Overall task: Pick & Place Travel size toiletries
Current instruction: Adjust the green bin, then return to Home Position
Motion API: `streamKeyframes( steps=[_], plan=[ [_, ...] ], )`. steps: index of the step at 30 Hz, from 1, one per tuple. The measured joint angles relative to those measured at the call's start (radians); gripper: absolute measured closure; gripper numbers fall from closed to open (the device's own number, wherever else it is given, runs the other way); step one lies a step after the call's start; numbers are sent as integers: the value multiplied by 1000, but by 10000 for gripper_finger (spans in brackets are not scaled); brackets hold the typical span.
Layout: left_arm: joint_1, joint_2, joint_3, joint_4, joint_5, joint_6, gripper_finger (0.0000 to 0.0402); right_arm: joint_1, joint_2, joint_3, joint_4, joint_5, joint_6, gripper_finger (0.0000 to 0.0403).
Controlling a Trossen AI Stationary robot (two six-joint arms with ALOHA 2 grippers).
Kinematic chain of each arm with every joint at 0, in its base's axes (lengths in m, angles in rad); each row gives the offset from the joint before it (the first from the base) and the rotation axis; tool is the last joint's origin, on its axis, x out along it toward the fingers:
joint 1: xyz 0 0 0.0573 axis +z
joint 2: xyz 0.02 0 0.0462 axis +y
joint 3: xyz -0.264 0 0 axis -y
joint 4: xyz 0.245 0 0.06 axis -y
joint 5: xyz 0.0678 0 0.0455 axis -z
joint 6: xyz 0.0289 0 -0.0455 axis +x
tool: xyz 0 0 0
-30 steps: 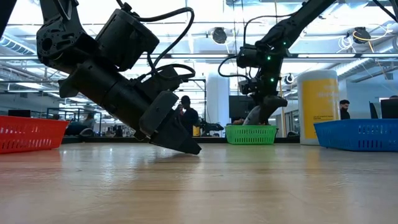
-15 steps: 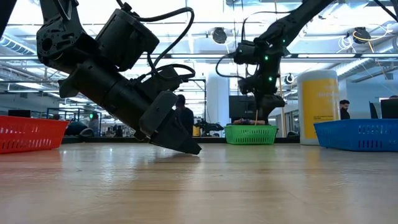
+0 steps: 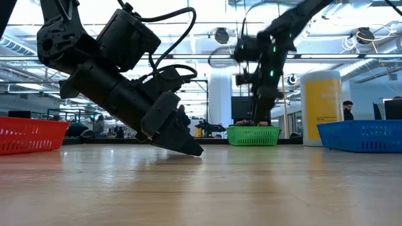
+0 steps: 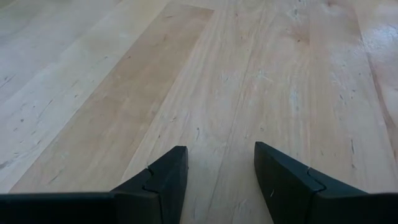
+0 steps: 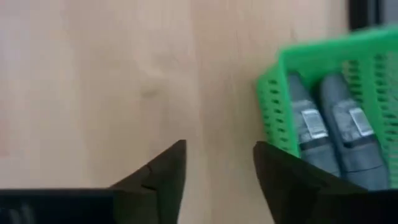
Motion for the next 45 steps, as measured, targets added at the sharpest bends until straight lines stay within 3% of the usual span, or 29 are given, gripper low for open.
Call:
streamKeyframes(
  steps=[12, 19, 24, 27, 31, 41, 45],
  plan=[
    [-1, 0, 0, 3, -1, -7, 215, -90, 41, -130, 403, 78, 14, 344],
    [-1, 0, 0, 2, -4, -11, 215, 7, -38, -125, 249, 74, 68, 373],
    [-4, 0, 0, 2, -5, -22, 215, 106, -151, -125, 96, -79, 209, 382],
    [-14, 0, 0, 1, -7, -22, 215, 160, -259, -178, 76, -216, 252, 386],
    [-22, 0, 0, 1, -7, -22, 215, 200, -467, -352, 167, -341, 317, 389],
    [-25, 0, 0, -6, -22, -26, 215, 269, -1078, -826, 651, -366, 681, 390],
    [-26, 0, 0, -6, -45, -33, 215, 275, -1250, -991, 902, -363, 757, 393]
  ],
)
